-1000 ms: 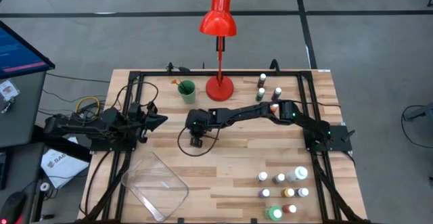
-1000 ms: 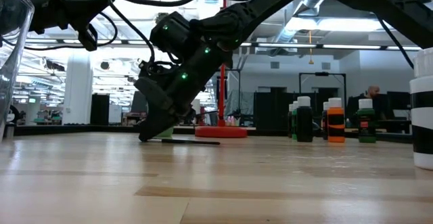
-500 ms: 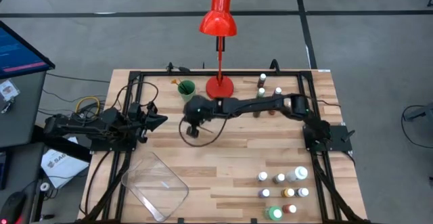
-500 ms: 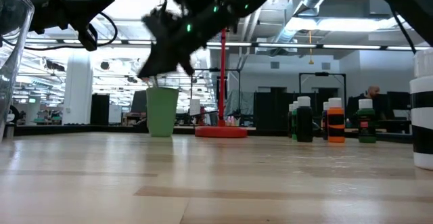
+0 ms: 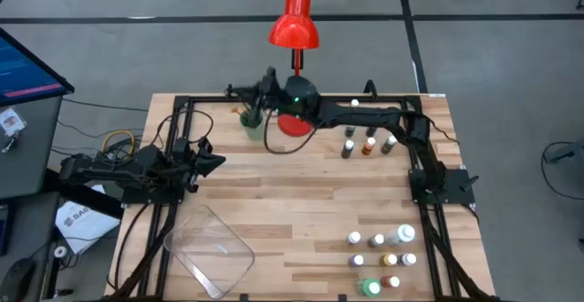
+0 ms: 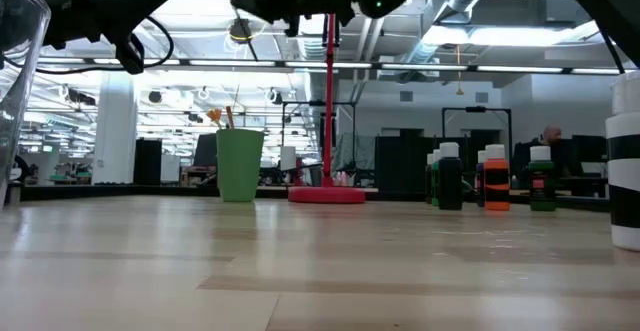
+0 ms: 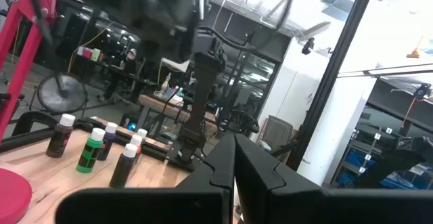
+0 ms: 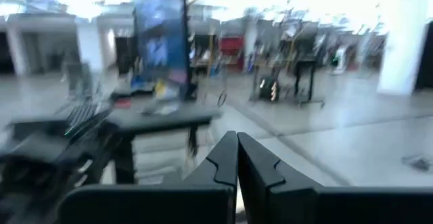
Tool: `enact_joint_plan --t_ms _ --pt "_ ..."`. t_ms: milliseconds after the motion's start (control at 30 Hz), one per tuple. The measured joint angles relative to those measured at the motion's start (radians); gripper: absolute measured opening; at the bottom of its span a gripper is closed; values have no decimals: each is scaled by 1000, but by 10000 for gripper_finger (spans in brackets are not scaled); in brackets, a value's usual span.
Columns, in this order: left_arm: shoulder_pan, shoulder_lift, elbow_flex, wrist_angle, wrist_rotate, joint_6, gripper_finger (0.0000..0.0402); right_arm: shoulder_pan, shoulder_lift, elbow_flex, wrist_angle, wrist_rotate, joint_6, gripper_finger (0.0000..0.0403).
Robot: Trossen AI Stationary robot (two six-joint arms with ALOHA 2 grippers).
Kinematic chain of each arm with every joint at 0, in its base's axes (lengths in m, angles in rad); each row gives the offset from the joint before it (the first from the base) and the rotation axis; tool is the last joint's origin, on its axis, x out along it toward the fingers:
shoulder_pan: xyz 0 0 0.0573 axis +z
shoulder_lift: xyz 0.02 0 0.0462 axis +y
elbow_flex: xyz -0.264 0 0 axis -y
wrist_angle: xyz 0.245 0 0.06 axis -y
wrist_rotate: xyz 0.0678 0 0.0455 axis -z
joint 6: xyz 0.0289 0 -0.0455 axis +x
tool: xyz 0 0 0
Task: Pick & Place Paint Supplies
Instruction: Put the silver paint brush into the green cup
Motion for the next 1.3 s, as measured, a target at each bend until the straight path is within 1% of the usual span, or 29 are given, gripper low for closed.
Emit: enact_joint_plan --t_ms 133,267,333,400,467,600,767,867,1033,1300 --pt "0 0 0 4 0 0 1 -36 16 -1 25 -1 -1 0" --pt "0 0 0 4 -3 0 1 -56 49 -3 85 -65 43 0" --pt "0 0 0 5 -4 0 1 -52 85 4 159 -71 57 0" --pt "0 3 0 6 -4 0 1 -54 111 -1 186 -81 91 0" --pt "0 7 0 4 -4 0 1 -54 148 -2 236 -81 104 0" --pt "0 6 0 6 -3 0 1 -54 202 -1 281 -81 138 0" --pt "0 9 0 5 -3 0 1 -65 263 0 308 -81 159 0" --pt "0 13 0 8 -3 0 1 -74 268 -1 306 -81 165 0" --pt "0 13 0 8 -2 0 1 -84 266 0 310 -81 102 0" --pt "0 13 0 11 0 0 1 -94 263 0 309 -107 96 0"
